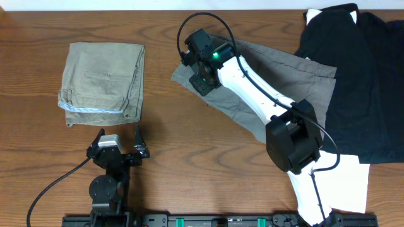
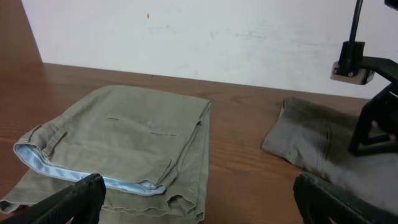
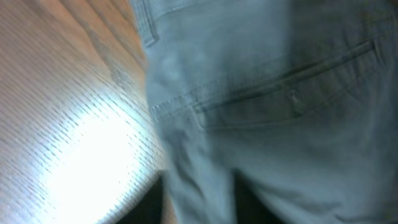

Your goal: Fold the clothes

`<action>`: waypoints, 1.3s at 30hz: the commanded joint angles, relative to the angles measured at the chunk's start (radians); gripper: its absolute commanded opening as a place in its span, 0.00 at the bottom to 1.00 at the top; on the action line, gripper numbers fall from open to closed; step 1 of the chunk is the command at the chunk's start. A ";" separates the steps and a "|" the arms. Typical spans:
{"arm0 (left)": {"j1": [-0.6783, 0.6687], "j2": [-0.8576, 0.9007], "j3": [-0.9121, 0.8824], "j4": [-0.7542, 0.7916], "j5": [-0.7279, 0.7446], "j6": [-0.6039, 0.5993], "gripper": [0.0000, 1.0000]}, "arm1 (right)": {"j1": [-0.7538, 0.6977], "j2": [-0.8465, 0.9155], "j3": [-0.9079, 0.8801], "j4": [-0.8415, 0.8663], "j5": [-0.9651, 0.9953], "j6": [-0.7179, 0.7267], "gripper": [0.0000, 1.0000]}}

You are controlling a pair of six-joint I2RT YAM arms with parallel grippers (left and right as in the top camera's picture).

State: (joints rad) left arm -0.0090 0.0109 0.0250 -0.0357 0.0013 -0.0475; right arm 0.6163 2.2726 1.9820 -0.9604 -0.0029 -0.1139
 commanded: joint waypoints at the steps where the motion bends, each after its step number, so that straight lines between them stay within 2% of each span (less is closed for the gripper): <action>1: -0.004 -0.007 -0.021 -0.034 -0.006 0.010 0.98 | 0.006 -0.064 0.014 -0.006 -0.012 -0.018 0.70; 5: -0.004 -0.007 -0.021 -0.034 -0.006 0.010 0.98 | -0.018 -0.170 0.014 -0.053 0.014 -0.013 0.73; 9: -0.004 -0.007 -0.021 -0.034 -0.006 0.010 0.98 | -0.107 -0.289 0.014 -0.133 0.055 0.045 0.68; 10: -0.004 -0.007 -0.021 -0.034 -0.006 0.010 0.98 | -0.143 -0.317 0.014 -0.154 0.054 0.064 0.63; 12: -0.004 -0.007 -0.021 -0.034 -0.006 0.010 0.98 | -0.217 -0.355 0.014 -0.194 0.046 0.100 0.47; 16: -0.004 -0.007 -0.021 -0.034 -0.006 0.010 0.98 | -0.372 -0.370 0.013 -0.261 -0.001 0.111 0.02; 22: -0.004 -0.007 -0.021 -0.034 -0.006 0.010 0.98 | -0.600 -0.317 -0.002 -0.267 -0.017 0.109 0.01; 30: -0.004 -0.007 -0.021 -0.034 -0.006 0.010 0.98 | -0.792 -0.153 -0.002 -0.164 -0.087 0.090 0.01; 36: -0.004 -0.007 -0.021 -0.034 -0.006 0.010 0.98 | -0.906 -0.005 -0.002 -0.050 -0.302 0.026 0.01; 39: -0.004 -0.007 -0.021 -0.034 -0.006 0.010 0.98 | -0.946 0.053 -0.002 -0.009 -0.336 0.021 0.01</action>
State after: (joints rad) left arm -0.0090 0.0109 0.0250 -0.0357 0.0013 -0.0475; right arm -0.2981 2.2898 1.9862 -0.9848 -0.2344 -0.0650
